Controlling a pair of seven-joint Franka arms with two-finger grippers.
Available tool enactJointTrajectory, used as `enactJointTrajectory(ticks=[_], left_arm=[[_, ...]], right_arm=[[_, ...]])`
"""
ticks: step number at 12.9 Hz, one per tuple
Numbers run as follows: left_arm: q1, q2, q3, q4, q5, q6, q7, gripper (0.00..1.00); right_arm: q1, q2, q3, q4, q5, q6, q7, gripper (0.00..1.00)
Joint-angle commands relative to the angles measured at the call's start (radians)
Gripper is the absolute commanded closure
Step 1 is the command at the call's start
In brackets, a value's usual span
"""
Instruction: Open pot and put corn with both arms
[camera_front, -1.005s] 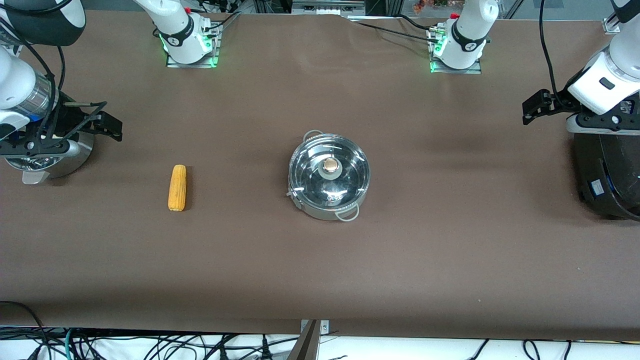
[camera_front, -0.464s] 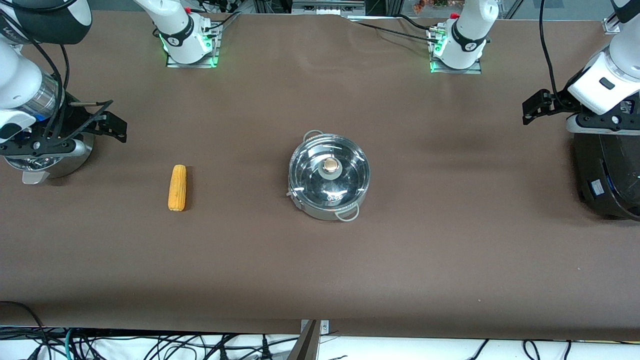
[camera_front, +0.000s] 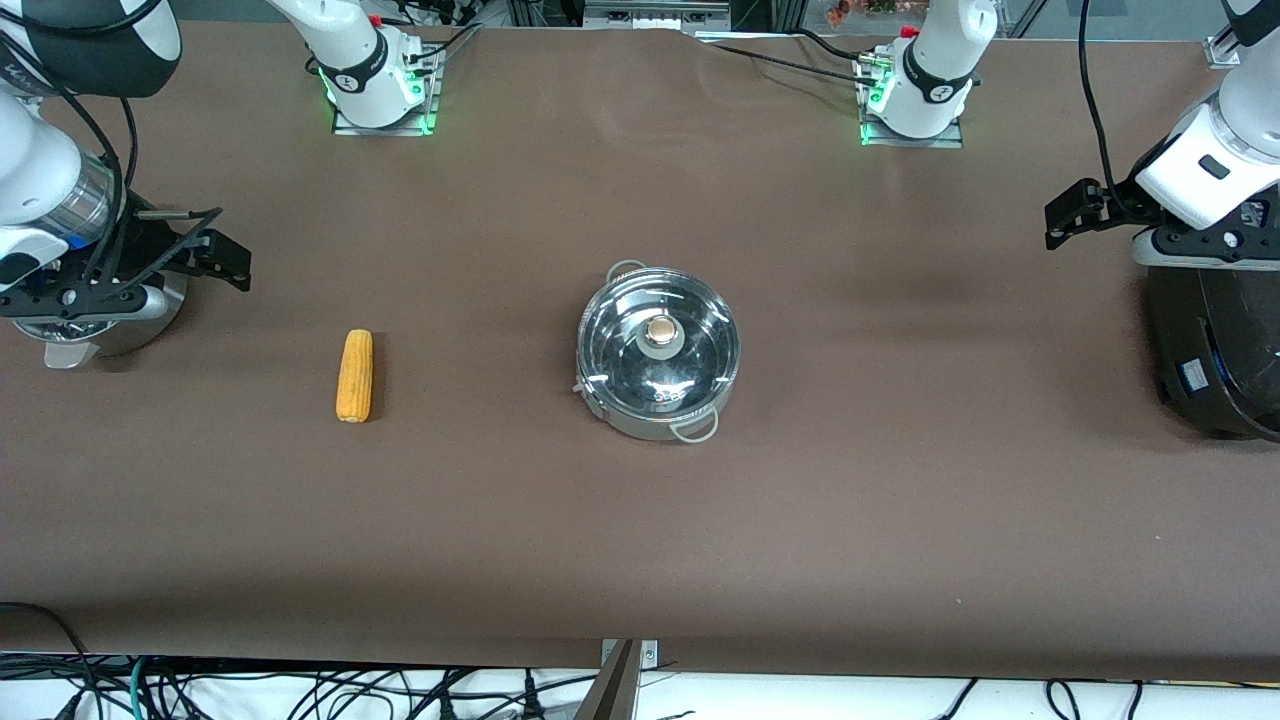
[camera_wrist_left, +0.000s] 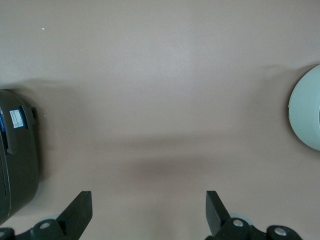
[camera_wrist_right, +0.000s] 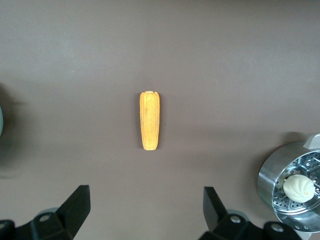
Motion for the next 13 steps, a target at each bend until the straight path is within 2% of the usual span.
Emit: enactJointTrajectory(ticks=[1, 13], left_arm=[[0.008, -0.009, -0.002, -0.009, -0.002, -0.001, 0.01, 0.0], [-0.004, -0.007, -0.011, -0.007, 0.001, -0.004, 0.008, 0.0]], right_arm=[[-0.003, 0.014, -0.003, 0.03, -0.002, -0.007, -0.01, 0.0], [0.002, 0.014, 0.0, 0.003, 0.003, -0.004, -0.013, 0.0]])
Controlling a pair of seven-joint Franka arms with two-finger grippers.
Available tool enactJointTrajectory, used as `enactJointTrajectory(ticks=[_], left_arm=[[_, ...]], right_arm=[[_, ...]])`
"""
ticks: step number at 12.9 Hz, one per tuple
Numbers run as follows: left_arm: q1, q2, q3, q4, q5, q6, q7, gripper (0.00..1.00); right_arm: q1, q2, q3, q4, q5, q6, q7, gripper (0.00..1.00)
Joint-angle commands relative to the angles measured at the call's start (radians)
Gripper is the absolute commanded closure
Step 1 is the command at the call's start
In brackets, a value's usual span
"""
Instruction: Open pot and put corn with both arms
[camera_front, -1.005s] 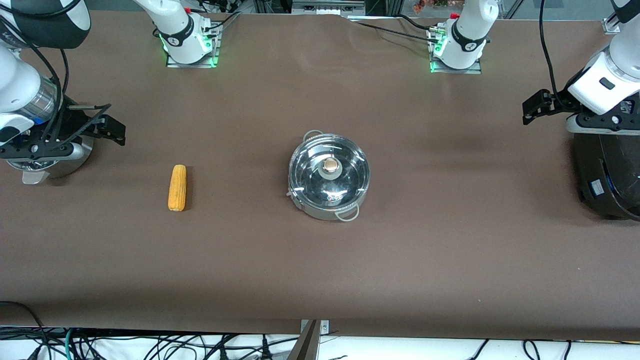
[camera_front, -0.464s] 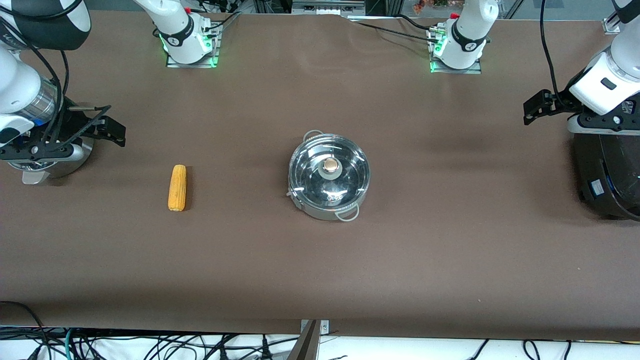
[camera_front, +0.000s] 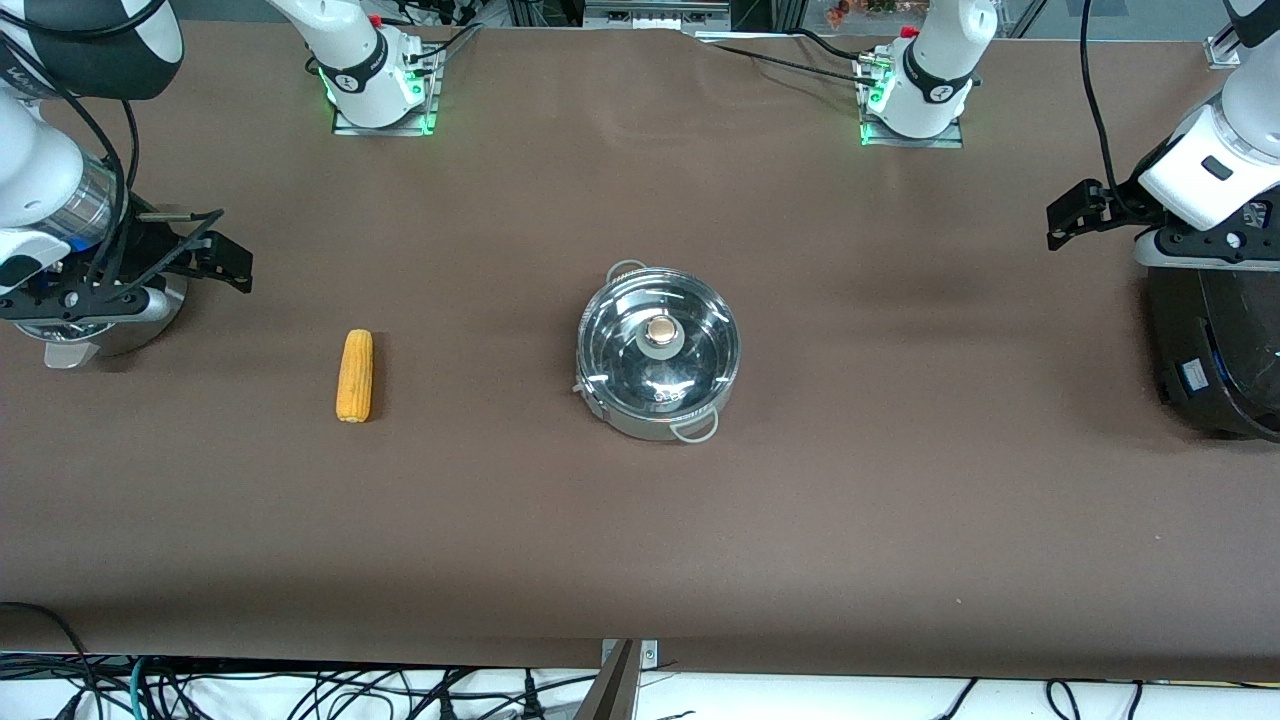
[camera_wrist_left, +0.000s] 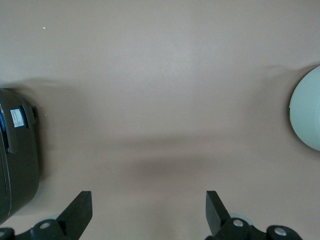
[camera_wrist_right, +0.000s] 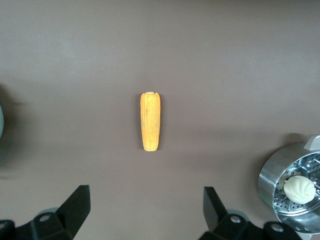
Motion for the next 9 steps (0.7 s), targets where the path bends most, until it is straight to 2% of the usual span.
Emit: enactJointTrajectory(ticks=[1, 4, 9], left_arm=[[-0.018, -0.006, -0.017, -0.007, 0.0, -0.004, 0.008, 0.0], [-0.026, 0.041, -0.13, 0.05, -0.002, -0.003, -0.073, 0.0], [-0.044, 0.269, -0.377, 0.218, -0.005, 0.011, -0.432, 0.0]], right_arm=[[0.001, 0.01, -0.001, -0.01, 0.003, 0.001, -0.013, 0.0], [-0.001, 0.01, -0.001, -0.045, 0.003, 0.031, -0.013, 0.0], [-0.001, 0.063, -0.003, -0.068, 0.003, 0.073, -0.013, 0.0]])
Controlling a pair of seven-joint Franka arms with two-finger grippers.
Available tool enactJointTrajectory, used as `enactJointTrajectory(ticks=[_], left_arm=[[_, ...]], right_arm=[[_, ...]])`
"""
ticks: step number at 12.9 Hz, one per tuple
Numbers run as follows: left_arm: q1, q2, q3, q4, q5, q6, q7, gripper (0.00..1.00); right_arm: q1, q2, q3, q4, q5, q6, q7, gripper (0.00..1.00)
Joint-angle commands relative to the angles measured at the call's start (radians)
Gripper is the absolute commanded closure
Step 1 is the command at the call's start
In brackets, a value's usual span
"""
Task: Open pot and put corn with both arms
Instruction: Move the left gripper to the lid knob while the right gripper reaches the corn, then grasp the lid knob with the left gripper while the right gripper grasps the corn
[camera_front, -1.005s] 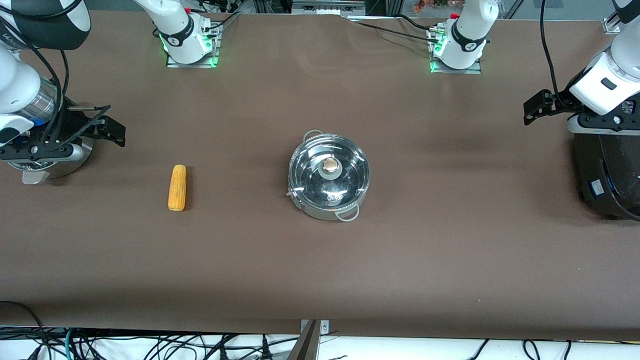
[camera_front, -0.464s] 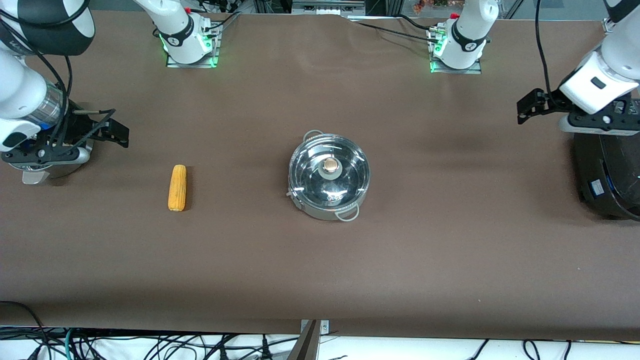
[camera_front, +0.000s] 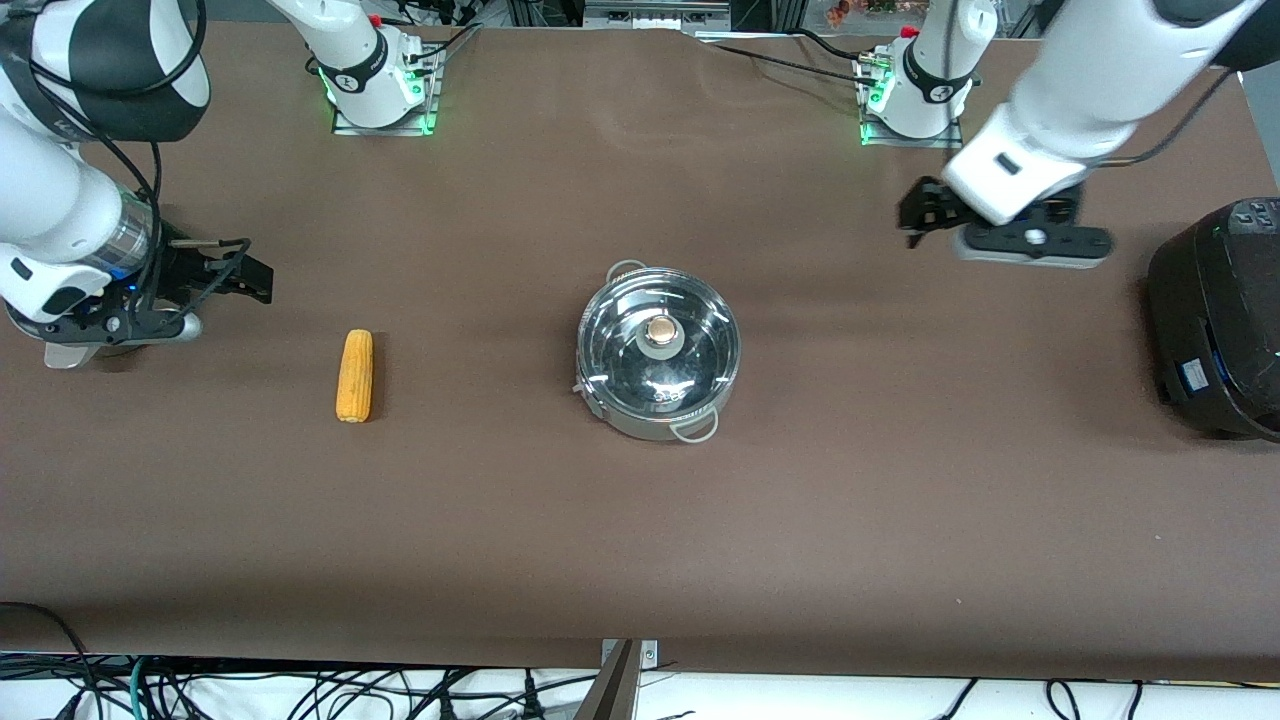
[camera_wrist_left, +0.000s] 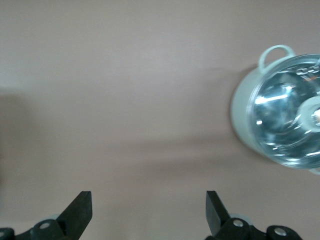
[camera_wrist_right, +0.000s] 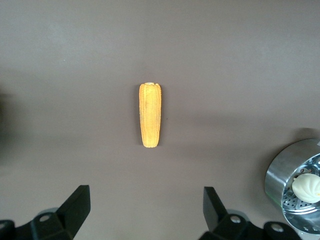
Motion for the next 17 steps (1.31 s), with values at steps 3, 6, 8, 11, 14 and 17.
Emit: enactJointTrajectory(ticks=[3, 6, 8, 11, 14, 17], left_arm=[[-0.118, 0.261, -0.084, 0.155, 0.012, 0.155, -0.293, 0.0], [-0.168, 0.335, -0.086, 0.146, 0.018, 0.302, -0.422, 0.0], [-0.23, 0.382, -0.078, 0.146, 0.047, 0.341, -0.428, 0.0], [-0.318, 0.43, -0.081, 0.152, 0.231, 0.365, -0.624, 0.0], [-0.349, 0.459, -0.078, 0.152, 0.259, 0.365, -0.692, 0.0], [-0.332, 0.495, -0.074, 0.184, 0.243, 0.365, -0.707, 0.0]], right_arm=[[0.001, 0.067, 0.0, -0.099, 0.002, 0.148, -0.002, 0.0], [0.001, 0.161, 0.001, -0.116, 0.002, 0.211, -0.004, 0.0], [-0.002, 0.245, 0.001, -0.116, 0.004, 0.296, -0.011, 0.0], [-0.005, 0.308, 0.0, -0.119, 0.004, 0.359, -0.011, 0.0], [-0.005, 0.344, 0.0, -0.133, 0.002, 0.393, -0.01, 0.0], [-0.006, 0.365, 0.0, -0.209, 0.002, 0.517, -0.013, 0.0]])
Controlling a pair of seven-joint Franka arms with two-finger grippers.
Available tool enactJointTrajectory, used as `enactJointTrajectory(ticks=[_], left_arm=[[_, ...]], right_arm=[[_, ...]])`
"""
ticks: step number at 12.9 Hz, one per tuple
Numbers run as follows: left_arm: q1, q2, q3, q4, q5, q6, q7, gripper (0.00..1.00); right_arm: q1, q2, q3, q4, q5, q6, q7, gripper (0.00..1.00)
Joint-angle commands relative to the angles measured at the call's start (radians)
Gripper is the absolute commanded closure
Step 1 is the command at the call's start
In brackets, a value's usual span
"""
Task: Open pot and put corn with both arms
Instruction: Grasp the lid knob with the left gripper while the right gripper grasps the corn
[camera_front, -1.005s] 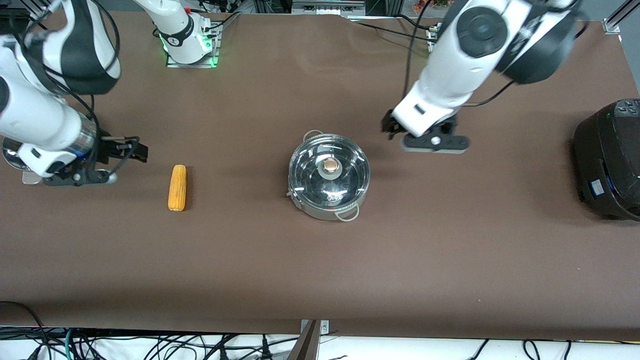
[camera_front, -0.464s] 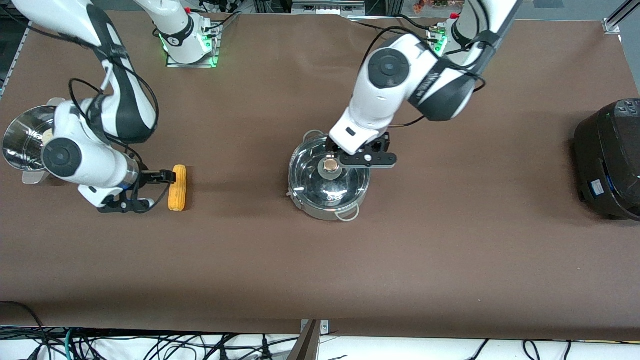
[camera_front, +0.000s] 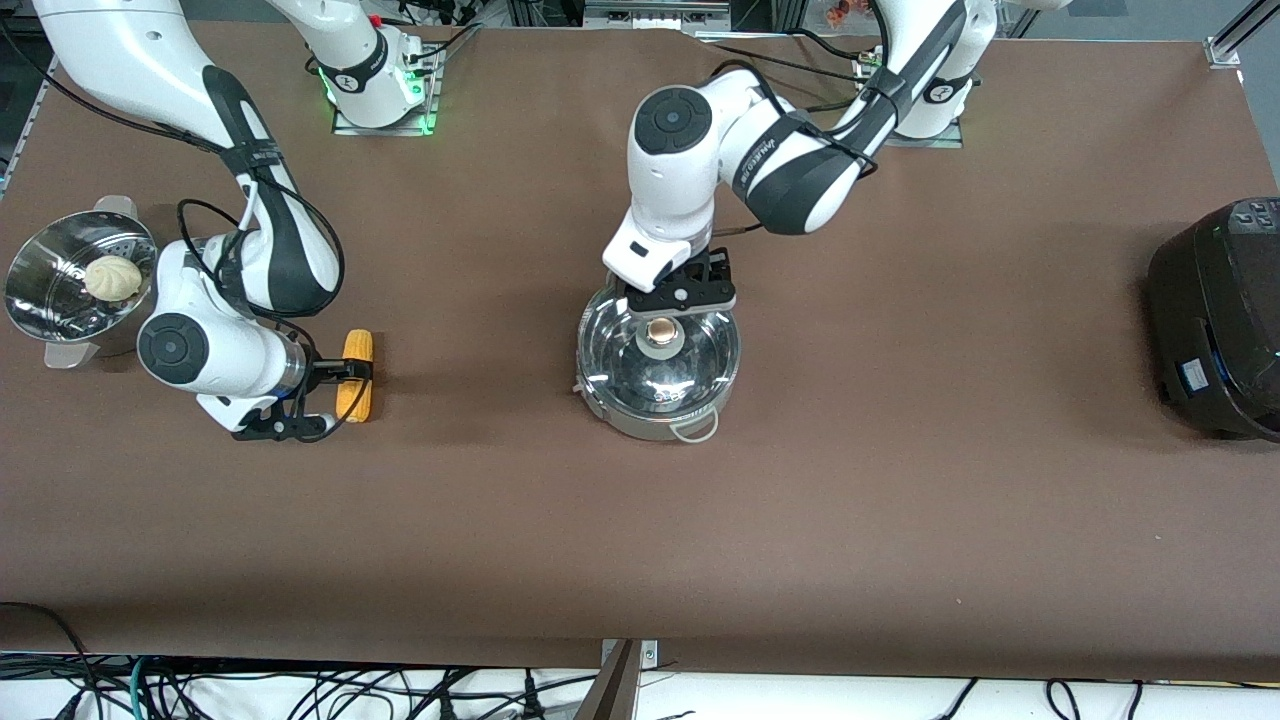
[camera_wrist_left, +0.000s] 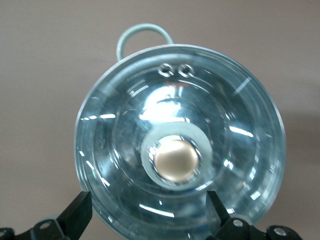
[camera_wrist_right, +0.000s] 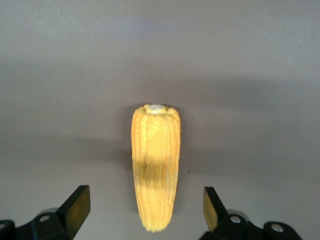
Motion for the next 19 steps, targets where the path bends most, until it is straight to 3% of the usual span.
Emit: enactJointTrajectory(ticks=[1, 3, 4, 8, 10, 12, 14, 15, 17, 19], left_arm=[[0.006, 0.047, -0.002, 0.067, 0.013, -0.006, -0.019, 0.0], [0.005, 0.085, -0.002, 0.094, 0.015, 0.035, -0.012, 0.0], [-0.001, 0.105, -0.002, 0.113, 0.015, 0.05, -0.018, 0.0], [-0.008, 0.111, -0.002, 0.121, 0.015, 0.05, -0.018, 0.0], [-0.009, 0.113, -0.002, 0.121, 0.021, 0.05, -0.015, 0.0], [-0.009, 0.119, -0.002, 0.119, 0.025, 0.05, -0.002, 0.04], [-0.008, 0.123, -0.002, 0.119, 0.024, 0.052, 0.001, 0.12], [-0.006, 0.122, -0.002, 0.121, 0.024, 0.052, 0.001, 0.21], [-0.008, 0.122, -0.002, 0.121, 0.025, 0.05, 0.001, 0.5], [-0.006, 0.12, -0.002, 0.121, 0.025, 0.05, 0.001, 0.76]], right_arm=[[-0.006, 0.007, 0.001, -0.088, 0.002, 0.123, -0.014, 0.0], [-0.009, 0.012, 0.001, -0.11, 0.002, 0.144, -0.015, 0.04], [-0.014, 0.024, 0.001, -0.115, 0.002, 0.152, -0.013, 0.13], [-0.016, 0.032, 0.001, -0.116, 0.002, 0.148, -0.013, 0.72], [-0.031, 0.046, 0.003, -0.115, 0.002, 0.151, -0.013, 0.93], [-0.031, 0.034, 0.006, -0.103, 0.001, 0.138, -0.015, 0.98], [-0.031, 0.014, 0.029, -0.029, 0.001, 0.036, -0.011, 0.98], [-0.028, 0.015, 0.041, 0.043, 0.002, -0.045, -0.01, 0.98], [-0.01, 0.017, 0.049, 0.179, 0.002, -0.201, -0.01, 0.98], [0.007, 0.017, 0.063, 0.264, -0.001, -0.273, -0.008, 0.97]])
